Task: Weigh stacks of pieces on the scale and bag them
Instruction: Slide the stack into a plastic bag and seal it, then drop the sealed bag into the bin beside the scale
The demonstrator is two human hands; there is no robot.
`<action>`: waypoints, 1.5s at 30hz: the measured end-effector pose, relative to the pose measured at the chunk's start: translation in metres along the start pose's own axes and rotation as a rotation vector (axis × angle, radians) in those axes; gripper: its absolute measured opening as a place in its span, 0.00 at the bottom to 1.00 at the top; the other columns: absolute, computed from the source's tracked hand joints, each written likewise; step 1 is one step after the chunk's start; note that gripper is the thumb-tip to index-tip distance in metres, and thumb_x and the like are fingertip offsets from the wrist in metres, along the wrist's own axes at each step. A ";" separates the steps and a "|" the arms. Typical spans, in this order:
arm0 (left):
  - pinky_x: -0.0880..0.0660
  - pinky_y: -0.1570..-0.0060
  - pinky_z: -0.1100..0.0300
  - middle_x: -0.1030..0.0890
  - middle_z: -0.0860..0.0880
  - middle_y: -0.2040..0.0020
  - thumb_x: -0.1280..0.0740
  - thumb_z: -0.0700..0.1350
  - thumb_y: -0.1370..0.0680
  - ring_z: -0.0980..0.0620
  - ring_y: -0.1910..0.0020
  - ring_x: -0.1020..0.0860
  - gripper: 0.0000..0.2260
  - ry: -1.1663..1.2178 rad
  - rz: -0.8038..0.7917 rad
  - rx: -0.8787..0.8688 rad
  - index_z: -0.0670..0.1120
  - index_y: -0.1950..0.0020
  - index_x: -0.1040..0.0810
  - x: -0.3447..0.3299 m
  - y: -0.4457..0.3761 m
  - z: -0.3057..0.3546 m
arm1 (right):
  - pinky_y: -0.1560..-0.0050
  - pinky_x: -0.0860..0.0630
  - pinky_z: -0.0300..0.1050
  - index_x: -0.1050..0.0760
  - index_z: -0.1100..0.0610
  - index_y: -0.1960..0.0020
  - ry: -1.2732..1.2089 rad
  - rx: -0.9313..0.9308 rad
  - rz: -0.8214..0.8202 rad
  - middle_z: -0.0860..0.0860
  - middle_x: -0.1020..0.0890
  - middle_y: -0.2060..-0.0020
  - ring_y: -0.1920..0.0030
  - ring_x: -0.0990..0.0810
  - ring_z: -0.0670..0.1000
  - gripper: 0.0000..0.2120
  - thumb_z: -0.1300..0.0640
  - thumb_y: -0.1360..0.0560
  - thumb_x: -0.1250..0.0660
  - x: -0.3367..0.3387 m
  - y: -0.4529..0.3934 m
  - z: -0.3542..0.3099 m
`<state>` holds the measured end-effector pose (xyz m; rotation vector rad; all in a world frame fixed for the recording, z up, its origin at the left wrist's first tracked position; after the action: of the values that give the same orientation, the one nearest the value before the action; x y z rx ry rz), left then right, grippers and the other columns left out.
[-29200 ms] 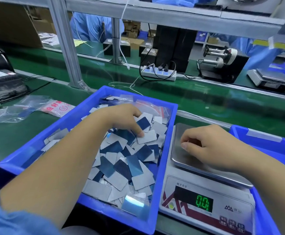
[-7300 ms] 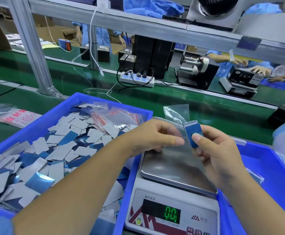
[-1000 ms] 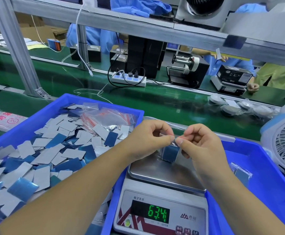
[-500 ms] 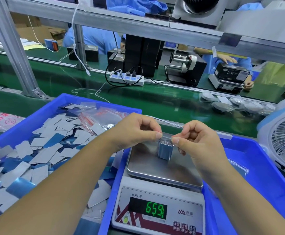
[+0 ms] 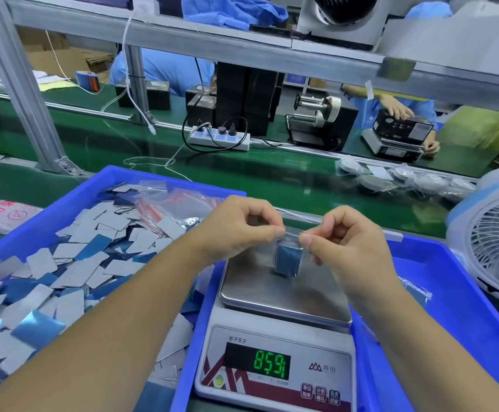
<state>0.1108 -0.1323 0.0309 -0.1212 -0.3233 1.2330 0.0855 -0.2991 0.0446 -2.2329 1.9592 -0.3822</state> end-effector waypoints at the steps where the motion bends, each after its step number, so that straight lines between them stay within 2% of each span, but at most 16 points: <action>1: 0.28 0.56 0.60 0.18 0.50 0.61 0.26 0.51 0.33 0.53 0.60 0.24 0.03 0.011 0.015 0.005 0.53 0.63 0.16 0.006 0.000 -0.002 | 0.71 0.25 0.40 0.28 0.50 0.65 -0.008 0.002 0.004 0.55 0.17 0.68 0.72 0.25 0.49 0.18 0.69 0.33 0.25 0.002 -0.001 -0.001; 5: 0.29 0.52 0.54 0.19 0.48 0.60 0.26 0.53 0.35 0.51 0.59 0.25 0.05 -0.025 0.044 0.046 0.52 0.64 0.16 0.010 0.000 -0.009 | 0.70 0.24 0.41 0.30 0.58 0.63 0.032 -0.027 0.016 0.58 0.17 0.68 0.73 0.23 0.51 0.15 0.73 0.31 0.27 0.004 -0.001 0.000; 7: 0.29 0.55 0.57 0.20 0.49 0.62 0.26 0.52 0.35 0.53 0.62 0.25 0.04 -0.038 0.046 0.058 0.53 0.64 0.16 0.007 -0.001 -0.009 | 0.70 0.25 0.41 0.29 0.58 0.62 0.046 -0.048 0.021 0.57 0.19 0.69 0.73 0.24 0.51 0.14 0.73 0.30 0.28 0.005 -0.002 0.000; 9: 0.28 0.60 0.60 0.20 0.50 0.66 0.26 0.45 0.32 0.55 0.67 0.25 0.02 -0.009 0.034 0.059 0.50 0.64 0.17 0.002 -0.004 -0.006 | 0.70 0.27 0.41 0.26 0.58 0.60 0.087 -0.077 -0.006 0.53 0.22 0.69 0.72 0.26 0.50 0.11 0.72 0.28 0.29 0.004 -0.003 -0.002; 12: 0.25 0.64 0.63 0.20 0.49 0.69 0.28 0.34 0.26 0.55 0.70 0.24 0.08 0.000 0.022 0.034 0.44 0.62 0.20 -0.009 -0.011 0.002 | 0.69 0.26 0.41 0.22 0.58 0.55 0.222 -0.120 -0.098 0.46 0.23 0.70 0.72 0.26 0.48 0.08 0.70 0.27 0.30 0.000 -0.002 -0.007; 14: 0.25 0.65 0.63 0.19 0.48 0.69 0.30 0.31 0.24 0.54 0.70 0.24 0.10 -0.017 -0.008 0.030 0.43 0.62 0.20 -0.022 -0.017 0.012 | 0.70 0.25 0.40 0.21 0.57 0.58 0.346 -0.110 -0.125 0.45 0.23 0.72 0.73 0.26 0.47 0.07 0.68 0.27 0.29 0.005 -0.002 -0.014; 19: 0.24 0.66 0.63 0.19 0.51 0.69 0.30 0.35 0.23 0.54 0.68 0.22 0.08 -0.032 -0.052 0.002 0.45 0.60 0.19 -0.059 -0.030 0.030 | 0.73 0.28 0.36 0.21 0.51 0.62 0.569 -0.074 -0.072 0.44 0.22 0.74 0.75 0.25 0.44 0.08 0.63 0.29 0.28 0.055 0.005 -0.030; 24: 0.30 0.68 0.68 0.23 0.60 0.71 0.31 0.43 0.20 0.59 0.71 0.29 0.04 -0.187 -0.071 0.016 0.48 0.54 0.18 -0.092 -0.033 0.021 | 0.70 0.31 0.29 0.22 0.49 0.65 0.912 -0.069 0.037 0.41 0.20 0.72 0.69 0.24 0.39 0.09 0.62 0.31 0.31 0.110 0.021 -0.018; 26: 0.32 0.68 0.70 0.26 0.60 0.70 0.31 0.45 0.21 0.59 0.70 0.31 0.04 -0.237 -0.064 0.010 0.50 0.55 0.18 -0.097 -0.033 0.019 | 0.68 0.30 0.31 0.23 0.48 0.65 1.040 -0.140 -0.044 0.41 0.21 0.71 0.65 0.23 0.41 0.10 0.62 0.30 0.32 0.113 0.029 0.002; 29: 0.35 0.70 0.69 0.30 0.56 0.70 0.31 0.46 0.20 0.56 0.71 0.35 0.05 -0.257 -0.056 0.006 0.51 0.56 0.19 -0.099 -0.032 0.018 | 0.65 0.28 0.38 0.21 0.48 0.62 1.176 -0.319 -0.329 0.41 0.21 0.65 0.61 0.23 0.43 0.05 0.57 0.29 0.30 0.105 0.043 0.041; 31: 0.37 0.71 0.69 0.31 0.53 0.70 0.31 0.47 0.20 0.55 0.71 0.36 0.05 -0.270 -0.064 0.001 0.50 0.56 0.19 -0.099 -0.029 0.018 | 0.65 0.29 0.38 0.20 0.48 0.60 1.182 -0.345 -0.376 0.41 0.21 0.64 0.61 0.25 0.41 0.02 0.54 0.28 0.30 0.103 0.045 0.047; 36: 0.40 0.75 0.66 0.35 0.49 0.71 0.33 0.47 0.19 0.52 0.72 0.40 0.08 -0.256 -0.079 0.009 0.47 0.56 0.20 -0.098 -0.024 0.015 | 0.68 0.33 0.36 0.21 0.47 0.62 1.071 -0.208 -0.191 0.40 0.21 0.66 0.63 0.24 0.40 0.07 0.54 0.25 0.33 0.097 0.034 0.026; 38: 0.41 0.75 0.65 0.35 0.49 0.71 0.34 0.48 0.18 0.51 0.71 0.40 0.09 -0.264 -0.085 0.006 0.46 0.55 0.19 -0.096 -0.024 0.017 | 0.69 0.33 0.34 0.22 0.47 0.62 1.042 -0.161 -0.171 0.40 0.22 0.68 0.64 0.25 0.39 0.07 0.54 0.25 0.33 0.089 0.033 0.016; 40: 0.41 0.74 0.64 0.35 0.50 0.71 0.35 0.50 0.18 0.51 0.71 0.40 0.10 -0.283 -0.098 0.002 0.48 0.56 0.19 -0.093 -0.023 0.020 | 0.69 0.33 0.32 0.23 0.46 0.62 1.026 -0.106 -0.201 0.38 0.23 0.71 0.64 0.26 0.36 0.07 0.53 0.25 0.33 0.076 0.033 0.005; 43: 0.40 0.74 0.67 0.35 0.57 0.75 0.37 0.49 0.17 0.57 0.74 0.39 0.13 -0.320 -0.127 0.007 0.50 0.59 0.19 -0.088 -0.023 0.026 | 0.65 0.33 0.28 0.24 0.46 0.63 0.996 -0.031 -0.284 0.33 0.24 0.71 0.64 0.27 0.33 0.07 0.53 0.25 0.33 0.047 0.033 -0.013; 45: 0.38 0.72 0.67 0.32 0.58 0.75 0.39 0.47 0.16 0.60 0.74 0.37 0.15 -0.358 -0.139 0.013 0.51 0.62 0.22 -0.081 -0.022 0.029 | 0.66 0.32 0.30 0.22 0.47 0.60 1.002 0.015 -0.336 0.38 0.23 0.70 0.64 0.26 0.36 0.06 0.52 0.25 0.33 0.024 0.032 -0.021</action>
<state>0.0981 -0.2182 0.0493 0.1343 -0.6238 1.1159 0.0515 -0.3264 0.0586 -2.6110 1.8217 -1.8362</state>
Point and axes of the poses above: each hand's wrist, its own y-axis away from the middle knuckle, its own x-axis out of the back of the hand, z = x × y, the point moved 7 cm from there along -y, towards the middle knuckle
